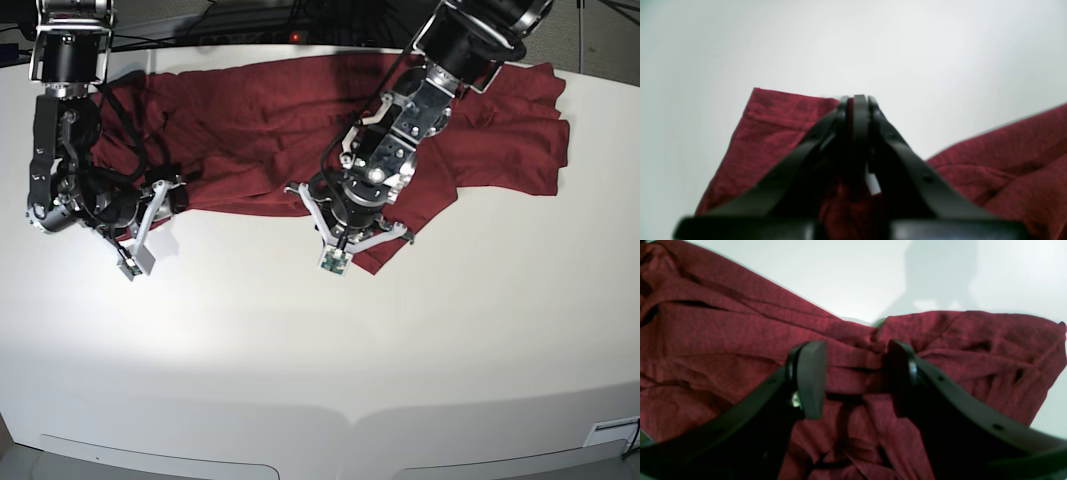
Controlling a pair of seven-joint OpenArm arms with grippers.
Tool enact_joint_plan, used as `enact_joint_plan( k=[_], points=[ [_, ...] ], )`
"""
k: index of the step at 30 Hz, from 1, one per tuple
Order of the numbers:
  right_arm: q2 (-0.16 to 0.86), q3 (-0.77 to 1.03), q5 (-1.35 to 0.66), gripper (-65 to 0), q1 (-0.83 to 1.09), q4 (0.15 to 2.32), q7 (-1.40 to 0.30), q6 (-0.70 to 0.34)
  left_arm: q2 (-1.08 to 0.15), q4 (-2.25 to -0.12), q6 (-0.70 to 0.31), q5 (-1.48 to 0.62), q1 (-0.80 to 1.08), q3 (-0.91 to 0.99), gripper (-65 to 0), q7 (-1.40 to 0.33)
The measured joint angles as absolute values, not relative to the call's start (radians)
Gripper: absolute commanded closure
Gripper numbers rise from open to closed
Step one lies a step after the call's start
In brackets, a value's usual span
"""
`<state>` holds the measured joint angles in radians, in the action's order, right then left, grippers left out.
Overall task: Fold the T-shirt properly
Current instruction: 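Move the left gripper onto the shirt middle and grasp the fabric, then drag the grasped fabric with the left gripper toward the shirt's end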
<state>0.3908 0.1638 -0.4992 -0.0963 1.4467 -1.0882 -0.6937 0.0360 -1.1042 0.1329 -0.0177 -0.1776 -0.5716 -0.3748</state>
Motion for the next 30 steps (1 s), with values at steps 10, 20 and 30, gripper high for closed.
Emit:
enact_joint_plan(
  k=[10, 20, 30],
  points=[
    [0.391, 0.164, -0.498, -30.1, -0.096, 1.447, -1.073, -0.694, -0.065, -1.589, 0.339, -0.016, 0.028, -0.574, 0.0, -0.424],
    [0.391, 0.164, -0.539, -30.1, -0.096, 1.447, -1.07, -0.694, -0.177, -1.763, 0.468, 0.049, 0.187, -0.455, 0.0, -0.432],
    [0.39, 0.164, -0.548, -30.1, -0.096, 1.447, -1.07, -0.694, -0.172, -1.816, 0.469, 0.049, 0.44, -0.24, 0.0, -0.331]
  ],
)
